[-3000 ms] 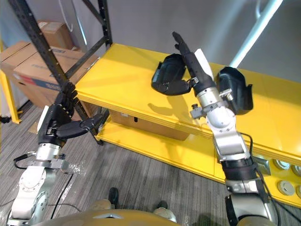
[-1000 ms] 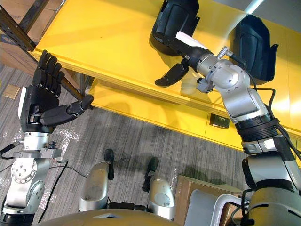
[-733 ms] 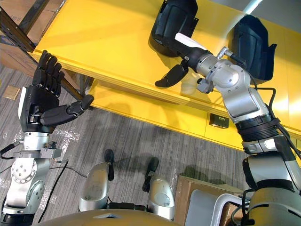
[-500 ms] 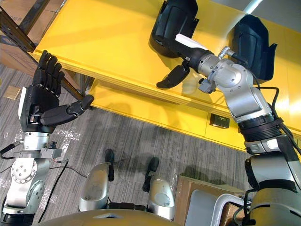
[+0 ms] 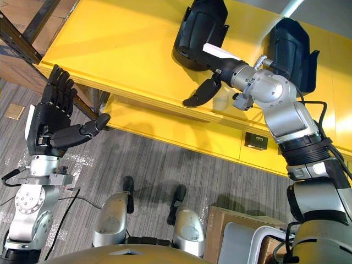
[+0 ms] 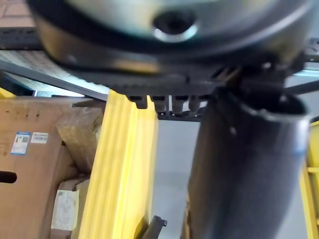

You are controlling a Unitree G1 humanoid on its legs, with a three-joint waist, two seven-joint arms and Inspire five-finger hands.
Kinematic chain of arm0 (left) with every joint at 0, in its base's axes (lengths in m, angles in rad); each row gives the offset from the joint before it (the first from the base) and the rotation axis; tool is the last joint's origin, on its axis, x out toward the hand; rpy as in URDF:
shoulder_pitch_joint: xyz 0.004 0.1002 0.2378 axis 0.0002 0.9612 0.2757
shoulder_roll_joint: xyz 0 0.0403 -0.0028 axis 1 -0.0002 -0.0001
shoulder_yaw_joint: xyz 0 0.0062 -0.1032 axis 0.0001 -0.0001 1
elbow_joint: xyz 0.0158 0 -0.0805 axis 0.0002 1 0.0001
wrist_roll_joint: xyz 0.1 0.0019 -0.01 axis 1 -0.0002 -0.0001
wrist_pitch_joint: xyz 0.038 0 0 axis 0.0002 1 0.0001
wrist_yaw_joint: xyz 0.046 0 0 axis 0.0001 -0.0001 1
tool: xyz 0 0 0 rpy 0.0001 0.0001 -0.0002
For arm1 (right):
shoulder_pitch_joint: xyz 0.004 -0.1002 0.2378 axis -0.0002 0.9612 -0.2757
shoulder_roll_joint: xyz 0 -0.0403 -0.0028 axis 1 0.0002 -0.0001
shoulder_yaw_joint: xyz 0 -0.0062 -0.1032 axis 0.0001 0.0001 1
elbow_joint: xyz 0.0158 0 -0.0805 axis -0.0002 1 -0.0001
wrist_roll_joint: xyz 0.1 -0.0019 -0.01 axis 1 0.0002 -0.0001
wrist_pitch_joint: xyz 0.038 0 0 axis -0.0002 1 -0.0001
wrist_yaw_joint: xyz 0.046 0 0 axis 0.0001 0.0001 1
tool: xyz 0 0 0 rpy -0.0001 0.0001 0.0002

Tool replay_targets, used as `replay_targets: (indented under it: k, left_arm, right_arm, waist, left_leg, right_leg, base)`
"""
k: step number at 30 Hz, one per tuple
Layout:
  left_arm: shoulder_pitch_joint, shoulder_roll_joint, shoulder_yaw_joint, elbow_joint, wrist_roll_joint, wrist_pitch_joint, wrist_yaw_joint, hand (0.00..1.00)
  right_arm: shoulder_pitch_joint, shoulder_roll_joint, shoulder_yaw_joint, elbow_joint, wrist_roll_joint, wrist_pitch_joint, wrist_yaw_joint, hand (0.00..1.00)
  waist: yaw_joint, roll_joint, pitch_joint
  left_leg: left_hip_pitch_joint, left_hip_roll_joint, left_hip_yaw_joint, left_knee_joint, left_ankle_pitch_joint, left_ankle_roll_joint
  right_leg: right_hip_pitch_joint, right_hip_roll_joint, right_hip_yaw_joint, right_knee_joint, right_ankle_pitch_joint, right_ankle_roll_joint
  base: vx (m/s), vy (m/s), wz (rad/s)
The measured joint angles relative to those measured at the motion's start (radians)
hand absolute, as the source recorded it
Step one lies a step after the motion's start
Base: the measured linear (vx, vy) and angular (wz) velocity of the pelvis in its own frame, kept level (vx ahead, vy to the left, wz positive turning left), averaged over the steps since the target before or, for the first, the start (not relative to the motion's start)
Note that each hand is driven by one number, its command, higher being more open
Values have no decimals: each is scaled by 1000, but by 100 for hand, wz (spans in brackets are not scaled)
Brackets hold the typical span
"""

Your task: Walk over and take three plastic housings, then place them on the shelf

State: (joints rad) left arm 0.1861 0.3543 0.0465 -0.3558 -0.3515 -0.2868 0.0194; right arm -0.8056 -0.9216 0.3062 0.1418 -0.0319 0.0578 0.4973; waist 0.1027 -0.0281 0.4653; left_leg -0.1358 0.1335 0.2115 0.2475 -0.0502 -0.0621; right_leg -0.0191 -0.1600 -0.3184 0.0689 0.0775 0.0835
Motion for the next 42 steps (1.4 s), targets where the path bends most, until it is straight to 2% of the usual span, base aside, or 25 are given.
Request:
replay_targets:
  k: [5,8,11,13,16,18,20,21,23,25,27,28,29,31,34,36,38,42]
  left_arm:
    - [0,0,0,0,0,0,-2,100]
    - [0,0,-2,7,0,0,-8,100]
    - [0,0,-18,27,1,0,-9,100]
    - [4,-3,-38,50,1,-1,-9,100]
    - [12,-10,-54,51,1,-11,-18,100]
    - [14,-28,-59,51,0,-27,-27,100]
    - [23,-42,-72,39,-2,-36,-36,100]
    - [26,-44,-75,31,-6,-36,-40,100]
    - [33,-47,-90,-4,-44,-39,-57,100]
    - [43,-78,-126,-59,-78,-40,-86,100]
    - [46,-129,-198,-102,-87,-41,-120,100]
    - [46,-136,-212,-106,-85,-41,-124,100]
    - [45,-153,-251,-109,-81,-40,-143,100]
    - [44,-156,-291,-107,-69,-32,-161,100]
    - [15,-141,-327,-75,-66,-27,-171,100]
    - [-9,-133,-329,-39,-67,-16,-151,100]
    - [-40,-109,-330,5,-70,-1,-104,100]
    - [-72,-95,-356,45,-72,11,-40,100]
  right_arm:
    - [4,0,0,-1,0,-5,-9,100]
    - [4,0,1,0,0,-18,-54,100]
    - [4,-16,0,0,0,-73,-187,100]
    - [4,-25,-14,1,-2,-131,-330,100]
    - [7,-22,-136,-6,-2,-214,-488,100]
    - [51,2,-266,-57,-1,-228,-571,100]
    - [169,95,-436,-178,0,-245,-653,100]
    - [205,124,-465,-210,0,-245,-667,100]
    - [321,230,-517,-301,5,-243,-711,100]
    - [499,382,-534,-387,19,-242,-754,100]
    - [709,562,-532,-430,42,-232,-791,100]
    - [741,591,-532,-431,46,-228,-793,100]
    - [825,661,-531,-431,48,-191,-799,100]
    - [939,701,-533,-432,44,-155,-798,100]
    - [1086,701,-568,-444,73,-143,-789,100]
    - [1142,701,-610,-477,100,-145,-790,100]
    - [1202,701,-661,-513,218,-166,-782,100]
    - [1319,741,-677,-510,373,-203,-699,100]
  waist:
    - [0,15,-10]
    - [0,23,-18]
    - [0,25,-29]
    - [-1,25,-49]
    - [-2,29,-72]
    - [0,28,-111]
    - [-6,27,-162]
    - [-12,26,-176]
    - [-30,18,-212]
    - [-58,12,-244]
    - [-86,18,-256]
    - [-94,19,-260]
    - [-119,26,-267]
    - [-154,35,-280]
    - [-211,42,-287]
    - [-245,48,-296]
    - [-293,46,-302]
    - [-351,40,-308]
  left_leg:
    - [4,-2,1,-8,3,0]
    - [4,-2,0,-11,5,0]
    - [15,-8,0,-37,20,1]
    - [26,-16,0,-68,35,1]
    - [47,-22,1,-99,47,2]
    - [48,-25,2,-112,49,3]
    - [79,-35,9,-132,48,3]
    - [85,-36,12,-135,46,2]
    - [110,-36,33,-151,40,-2]
    - [133,-34,72,-161,31,-4]
    - [164,-32,131,-167,12,-7]
    - [167,-32,144,-166,7,-7]
    - [178,-26,188,-165,-5,-8]
    - [185,-16,249,-149,-30,-13]
    - [207,21,366,-74,-91,-32]
    - [221,53,436,-24,-131,-42]
    - [250,74,504,3,-160,-49]
    - [284,88,583,11,-177,-56]
  right_leg:
    - [1,-1,-1,-2,0,0]
    - [2,-1,-2,-2,0,0]
    - [3,-4,-5,-4,0,0]
    - [4,-8,-9,-12,1,2]
    - [21,-11,-14,-27,4,6]
    - [24,-11,-18,-45,7,10]
    - [53,-11,-17,-66,8,12]
    - [59,-11,-15,-73,8,13]
    - [62,-10,3,-84,9,14]
    - [59,-8,42,-91,11,18]
    - [50,-7,106,-99,17,26]
    - [45,-6,117,-103,20,29]
    - [31,-5,164,-109,25,37]
    - [3,4,227,-110,32,41]
    - [-14,39,346,-124,58,38]
    - [-30,68,420,-124,67,34]
    - [-49,102,516,-129,82,35]
    - [-84,135,585,-151,96,30]
  base:
    - [0,0,0]
    - [0,0,0]
    - [-4,-4,3]
    - [0,-5,6]
    - [17,-3,4]
    - [46,5,6]
    - [102,13,-3]
    - [68,1,-15]
    - [40,2,-30]
    - [30,12,-59]
    - [3,36,-77]
    - [1,25,-84]
    - [9,23,-85]
    - [30,23,-100]
    - [63,14,-120]
    - [46,6,-132]
    - [24,-23,-124]
    - [-65,-30,-98]
